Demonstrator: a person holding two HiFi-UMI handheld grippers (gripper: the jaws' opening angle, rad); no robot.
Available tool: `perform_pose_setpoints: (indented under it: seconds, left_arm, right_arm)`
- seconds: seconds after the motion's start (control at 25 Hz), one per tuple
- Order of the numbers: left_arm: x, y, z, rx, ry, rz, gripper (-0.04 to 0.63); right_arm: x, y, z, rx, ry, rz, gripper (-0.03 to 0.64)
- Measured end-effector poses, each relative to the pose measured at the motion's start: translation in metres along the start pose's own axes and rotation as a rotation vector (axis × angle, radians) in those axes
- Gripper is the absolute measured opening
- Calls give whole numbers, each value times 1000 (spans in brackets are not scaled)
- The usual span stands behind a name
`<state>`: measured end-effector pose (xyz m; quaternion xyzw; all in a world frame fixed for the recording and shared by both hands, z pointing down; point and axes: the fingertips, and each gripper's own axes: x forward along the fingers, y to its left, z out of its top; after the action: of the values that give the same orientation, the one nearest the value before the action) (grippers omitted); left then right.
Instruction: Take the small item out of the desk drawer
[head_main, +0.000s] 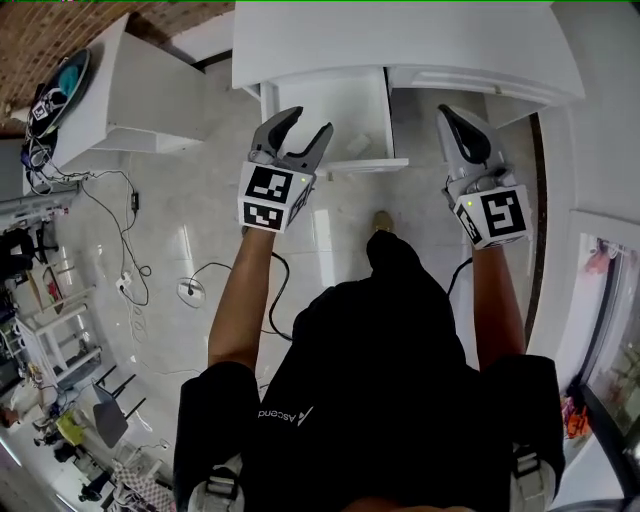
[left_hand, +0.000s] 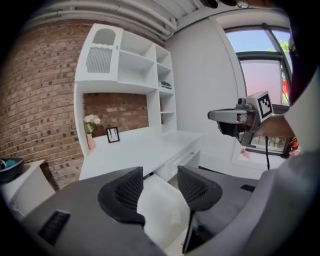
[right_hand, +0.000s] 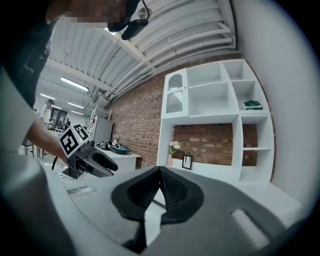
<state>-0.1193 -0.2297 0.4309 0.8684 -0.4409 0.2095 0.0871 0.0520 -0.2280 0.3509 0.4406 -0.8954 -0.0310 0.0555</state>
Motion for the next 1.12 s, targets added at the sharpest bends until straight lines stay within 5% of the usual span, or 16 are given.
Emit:
perform_pose_setpoints:
  seconds: [0.48,1.12]
  left_arm:
    - [126,-3,-83,63,423,-189,210]
    - [210,-44,-219,160,850,-442,210]
  right_arm:
    - [56,-69,-57,62,64,55,0]
    - [60,-115,-131,132,181,-35,0]
